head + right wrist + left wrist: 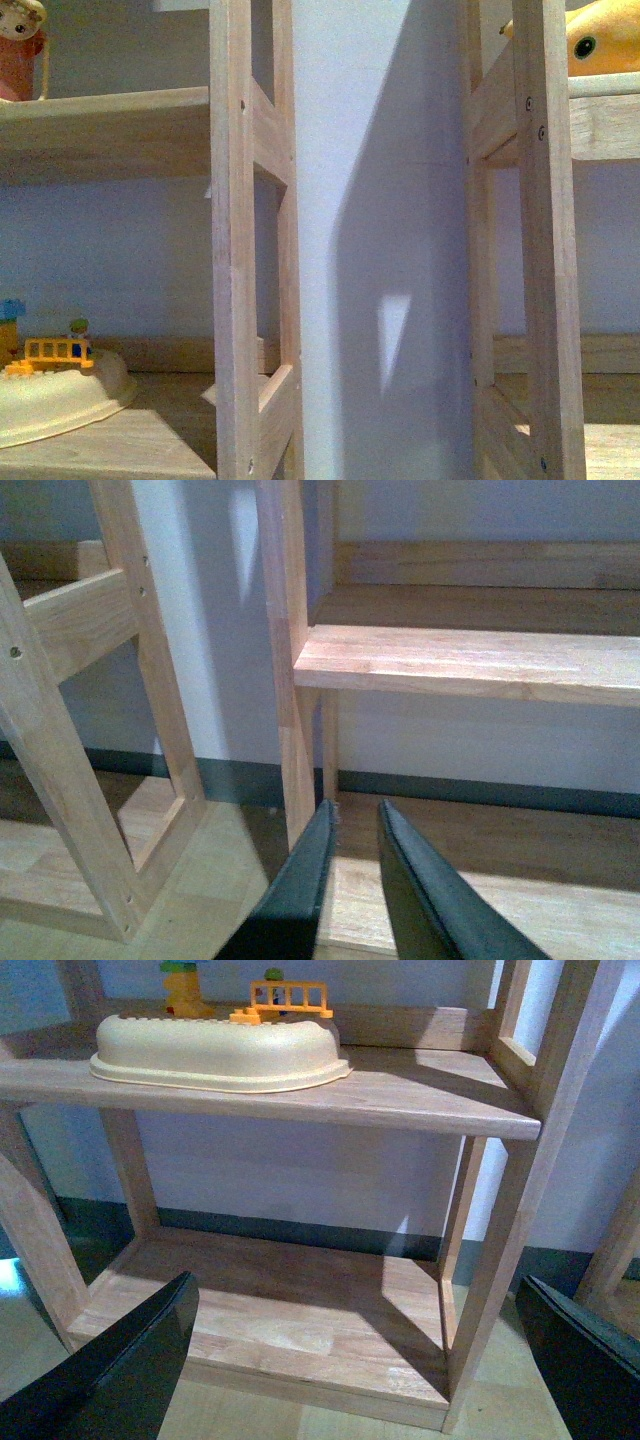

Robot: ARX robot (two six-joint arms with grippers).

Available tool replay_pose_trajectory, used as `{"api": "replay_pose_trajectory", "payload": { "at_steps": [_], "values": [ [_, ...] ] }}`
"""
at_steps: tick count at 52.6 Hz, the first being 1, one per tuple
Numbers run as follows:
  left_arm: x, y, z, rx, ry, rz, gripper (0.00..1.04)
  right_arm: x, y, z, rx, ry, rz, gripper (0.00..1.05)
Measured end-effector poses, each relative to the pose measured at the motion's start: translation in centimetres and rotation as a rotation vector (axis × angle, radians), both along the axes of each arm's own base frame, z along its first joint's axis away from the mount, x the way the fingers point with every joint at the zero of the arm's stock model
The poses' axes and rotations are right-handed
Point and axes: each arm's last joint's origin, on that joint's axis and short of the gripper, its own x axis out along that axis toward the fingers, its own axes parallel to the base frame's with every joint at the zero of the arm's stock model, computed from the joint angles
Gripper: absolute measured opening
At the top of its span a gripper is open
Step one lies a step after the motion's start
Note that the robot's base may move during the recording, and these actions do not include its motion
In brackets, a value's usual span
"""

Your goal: Put away toys

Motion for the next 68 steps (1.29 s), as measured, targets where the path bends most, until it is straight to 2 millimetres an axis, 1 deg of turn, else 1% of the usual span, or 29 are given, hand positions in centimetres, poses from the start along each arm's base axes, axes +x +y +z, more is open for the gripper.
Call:
{"api": "replay_pose_trajectory", "payload": {
  "at_steps": [3, 24, 28, 45, 47, 48, 54, 68],
  "values": [
    [0.0, 0.0, 0.0, 0.000, 0.000, 0.000, 0.98, 0.0, 0.0, -0.2, -0.002, -0.002, 0.000, 0.03],
    [0.0, 0.0, 0.0, 0.000, 0.000, 0.000, 0.98, 0.0, 0.0, -1.2, -0.005, -0.003, 0.000, 0.03],
    [0.0, 0.0, 0.0, 0.000, 0.000, 0.000, 0.98, 0.0, 0.0, -2.0, -0.005, -0.006, 0.000, 0.03],
    [0.0, 0.0, 0.0, 0.000, 0.000, 0.000, 0.98, -0.1, 0.0, -1.9, -0.006, -0.013, 0.000, 0.04],
    [0.0, 0.0, 0.0, 0.000, 0.000, 0.000, 0.98, -0.1, 0.0, -1.9, -0.006, -0.013, 0.000, 0.13],
    [0.0, 0.0, 0.0, 0.000, 0.000, 0.000, 0.98, -0.1, 0.0, -1.9, -0.006, -0.013, 0.000, 0.19],
    [0.0, 0.0, 0.0, 0.000, 0.000, 0.000, 0.98, -0.1, 0.0, -1.9, -0.006, -0.013, 0.000, 0.40],
    [0.0, 0.0, 0.0, 0.000, 0.000, 0.000, 0.98, -0.1, 0.0, -1.9, -0.007, -0.013, 0.000, 0.79]
  ]
}}
